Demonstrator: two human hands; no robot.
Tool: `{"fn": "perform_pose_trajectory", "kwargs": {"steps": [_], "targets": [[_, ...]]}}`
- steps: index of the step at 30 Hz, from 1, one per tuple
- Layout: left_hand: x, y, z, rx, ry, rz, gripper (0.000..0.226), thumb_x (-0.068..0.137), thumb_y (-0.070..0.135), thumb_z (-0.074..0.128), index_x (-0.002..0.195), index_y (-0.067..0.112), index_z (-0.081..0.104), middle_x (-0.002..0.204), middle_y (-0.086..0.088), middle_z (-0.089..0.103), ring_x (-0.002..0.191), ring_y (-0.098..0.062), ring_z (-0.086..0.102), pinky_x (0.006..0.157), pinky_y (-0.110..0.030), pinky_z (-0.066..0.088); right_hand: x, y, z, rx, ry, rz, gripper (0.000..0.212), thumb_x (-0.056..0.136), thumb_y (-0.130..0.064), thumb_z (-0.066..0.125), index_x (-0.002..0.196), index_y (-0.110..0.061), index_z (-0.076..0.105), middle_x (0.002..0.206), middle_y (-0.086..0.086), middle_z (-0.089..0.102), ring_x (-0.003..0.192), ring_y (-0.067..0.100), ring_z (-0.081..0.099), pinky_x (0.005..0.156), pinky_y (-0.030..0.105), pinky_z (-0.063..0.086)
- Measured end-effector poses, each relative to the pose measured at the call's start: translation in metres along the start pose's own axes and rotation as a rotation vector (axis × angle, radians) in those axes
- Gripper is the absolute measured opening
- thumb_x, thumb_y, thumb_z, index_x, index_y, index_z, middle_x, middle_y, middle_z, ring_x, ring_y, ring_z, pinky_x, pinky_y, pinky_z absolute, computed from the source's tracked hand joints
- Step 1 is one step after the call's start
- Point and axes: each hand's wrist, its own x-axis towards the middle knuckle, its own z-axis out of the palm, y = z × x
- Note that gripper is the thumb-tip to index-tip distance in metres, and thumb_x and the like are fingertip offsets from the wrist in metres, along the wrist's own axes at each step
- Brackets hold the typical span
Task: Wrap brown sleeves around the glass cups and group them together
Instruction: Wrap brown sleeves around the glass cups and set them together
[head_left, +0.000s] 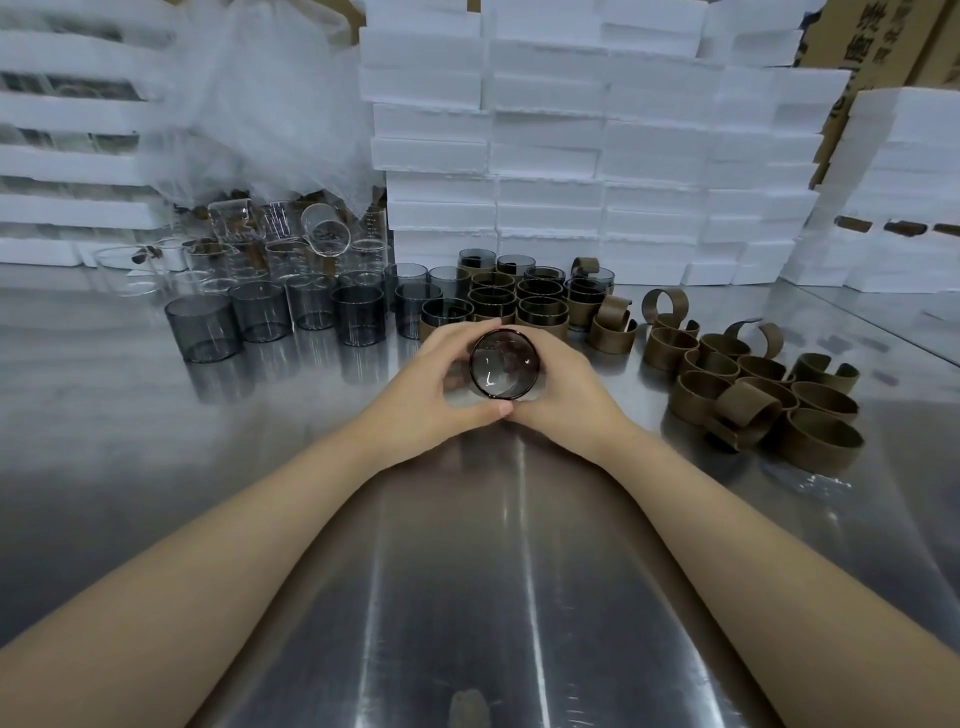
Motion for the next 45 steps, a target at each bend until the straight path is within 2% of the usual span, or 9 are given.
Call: {"fn": "perform_pose_trajectory", "kwargs": {"steps": [4, 10, 15, 21, 26, 33, 37, 40, 45], "targets": [[-0.001, -0.001, 0.000, -0.031, -0.028, -0.031, 0.071, 0.079, 0.026, 0.080, 0.137, 0.043, 0.042, 0.138, 0.012, 0.044, 0.128, -0.001, 0.047, 0.112, -0.035, 0.040, -0.001, 0.004, 0.001, -0.076, -0.049, 0.007, 0.072, 0.072, -0.019, 0.081, 0.136, -0.024, 0.049, 0.123, -0.018, 0.052, 0.119, 0.003, 0.050, 0.100, 0.019, 0.041], [0.000, -0.003, 0.000, -0.089, -0.059, -0.073, 0.074, 0.081, 0.012, 0.079, 0.137, 0.043, 0.043, 0.136, 0.017, 0.044, 0.125, 0.003, 0.050, 0.108, -0.026, 0.042, -0.001, 0.004, 0.001, -0.053, -0.134, 0.038, 0.087, 0.071, -0.030, 0.082, 0.145, -0.024, 0.037, 0.132, -0.017, 0.044, 0.123, -0.002, 0.044, 0.103, 0.014, 0.038], [0.001, -0.002, 0.000, -0.110, -0.069, -0.108, 0.075, 0.081, 0.005, 0.076, 0.140, 0.036, 0.041, 0.135, 0.016, 0.043, 0.120, 0.009, 0.050, 0.095, -0.009, 0.042, -0.001, 0.004, 0.001, -0.075, -0.107, 0.028, 0.080, 0.069, -0.024, 0.083, 0.140, -0.023, 0.044, 0.126, -0.013, 0.051, 0.119, 0.005, 0.049, 0.100, 0.021, 0.041], [0.003, 0.000, -0.003, -0.110, -0.079, -0.159, 0.076, 0.085, 0.006, 0.072, 0.145, 0.036, 0.037, 0.140, 0.012, 0.046, 0.121, 0.011, 0.048, 0.098, -0.009, 0.041, 0.001, 0.003, 0.001, -0.066, -0.097, 0.058, 0.077, 0.068, -0.019, 0.084, 0.136, -0.025, 0.049, 0.126, -0.013, 0.055, 0.115, 0.000, 0.051, 0.092, 0.005, 0.038], [0.004, 0.001, -0.005, -0.142, -0.071, -0.209, 0.074, 0.086, 0.000, 0.069, 0.147, 0.025, 0.038, 0.124, 0.024, 0.056, 0.111, 0.016, 0.055, 0.085, -0.002, 0.041, 0.001, -0.002, -0.001, -0.021, -0.078, 0.069, 0.067, 0.066, -0.017, 0.086, 0.121, -0.038, 0.055, 0.112, -0.022, 0.060, 0.108, -0.004, 0.055, 0.089, 0.005, 0.040], [0.004, 0.005, -0.009, -0.147, -0.045, -0.237, 0.066, 0.088, 0.004, 0.065, 0.146, 0.027, 0.042, 0.139, 0.016, 0.053, 0.126, 0.007, 0.048, 0.113, -0.027, 0.036, 0.001, -0.008, -0.004, -0.038, -0.091, 0.068, 0.068, 0.064, -0.021, 0.088, 0.125, -0.031, 0.059, 0.116, -0.017, 0.064, 0.110, 0.000, 0.057, 0.095, 0.019, 0.045], [0.003, 0.009, -0.009, -0.280, -0.041, -0.260, 0.058, 0.091, 0.007, 0.062, 0.145, 0.019, 0.046, 0.142, 0.008, 0.053, 0.126, 0.000, 0.052, 0.106, -0.024, 0.043, 0.001, -0.007, -0.004, -0.060, -0.104, 0.060, 0.071, 0.065, -0.023, 0.088, 0.129, -0.029, 0.057, 0.114, -0.021, 0.061, 0.111, -0.001, 0.056, 0.095, 0.014, 0.043], [0.004, 0.009, -0.007, -0.438, 0.005, -0.298, 0.049, 0.095, -0.004, 0.050, 0.140, 0.013, 0.050, 0.127, 0.007, 0.064, 0.112, -0.001, 0.062, 0.093, -0.017, 0.050, 0.001, -0.005, -0.004, -0.068, -0.104, 0.047, 0.072, 0.064, -0.021, 0.088, 0.129, -0.028, 0.057, 0.110, -0.030, 0.057, 0.109, -0.005, 0.053, 0.091, 0.004, 0.038], [0.005, 0.004, -0.007, -0.517, 0.046, -0.311, 0.037, 0.098, 0.002, 0.050, 0.129, 0.020, 0.060, 0.126, 0.000, 0.067, 0.111, -0.011, 0.065, 0.097, -0.027, 0.052, 0.001, -0.004, -0.002, -0.062, -0.106, 0.041, 0.075, 0.065, -0.020, 0.089, 0.132, -0.026, 0.055, 0.114, -0.025, 0.056, 0.108, -0.007, 0.051, 0.090, -0.001, 0.034]]}}
